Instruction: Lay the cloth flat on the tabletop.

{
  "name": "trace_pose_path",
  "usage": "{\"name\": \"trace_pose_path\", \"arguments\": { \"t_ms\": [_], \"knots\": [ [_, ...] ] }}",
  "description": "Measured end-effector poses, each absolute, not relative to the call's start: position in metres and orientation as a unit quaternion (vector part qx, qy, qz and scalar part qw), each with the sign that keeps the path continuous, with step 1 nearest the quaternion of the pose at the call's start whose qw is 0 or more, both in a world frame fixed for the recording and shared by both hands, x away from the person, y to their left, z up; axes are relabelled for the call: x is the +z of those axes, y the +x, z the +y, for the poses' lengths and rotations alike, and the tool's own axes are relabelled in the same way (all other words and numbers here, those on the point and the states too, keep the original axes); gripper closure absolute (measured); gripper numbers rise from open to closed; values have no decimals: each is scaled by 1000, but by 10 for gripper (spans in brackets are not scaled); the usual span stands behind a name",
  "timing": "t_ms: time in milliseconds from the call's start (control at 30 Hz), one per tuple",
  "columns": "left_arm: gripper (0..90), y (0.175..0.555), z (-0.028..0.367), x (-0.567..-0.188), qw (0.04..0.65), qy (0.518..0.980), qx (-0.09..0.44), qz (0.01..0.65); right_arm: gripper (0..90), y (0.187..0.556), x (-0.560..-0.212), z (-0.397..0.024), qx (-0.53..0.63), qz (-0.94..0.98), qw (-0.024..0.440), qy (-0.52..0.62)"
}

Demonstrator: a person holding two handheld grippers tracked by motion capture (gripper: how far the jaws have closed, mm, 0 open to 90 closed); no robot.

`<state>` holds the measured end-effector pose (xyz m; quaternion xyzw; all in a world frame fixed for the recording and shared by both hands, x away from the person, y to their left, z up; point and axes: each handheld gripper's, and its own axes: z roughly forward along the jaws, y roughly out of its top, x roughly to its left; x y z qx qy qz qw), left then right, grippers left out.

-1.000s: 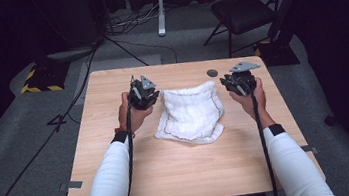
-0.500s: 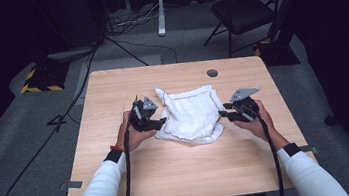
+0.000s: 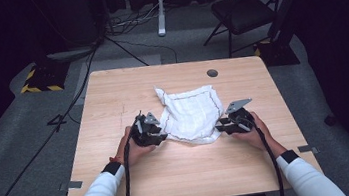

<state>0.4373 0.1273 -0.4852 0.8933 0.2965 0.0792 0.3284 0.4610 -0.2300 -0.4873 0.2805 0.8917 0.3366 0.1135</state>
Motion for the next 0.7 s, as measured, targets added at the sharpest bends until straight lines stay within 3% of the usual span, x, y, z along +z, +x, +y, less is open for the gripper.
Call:
{"name": "trace_pose_path", "arguments": {
  "t_ms": [100, 200, 333, 700],
  "knots": [
    [684, 437, 126, -486, 320, 897, 85, 292, 787, 461, -488, -231, 344, 893, 92, 273],
    [741, 437, 126, -486, 317, 899, 87, 289, 851, 459, -487, -231, 343, 898, 85, 261],
    [845, 436, 126, -485, 310, 905, 82, 279, 870, 456, -486, -234, 336, 900, 88, 263],
    [861, 403, 128, -474, 325, 909, 49, 255, 875, 423, -476, -256, 340, 894, 97, 277]
  ]
}}
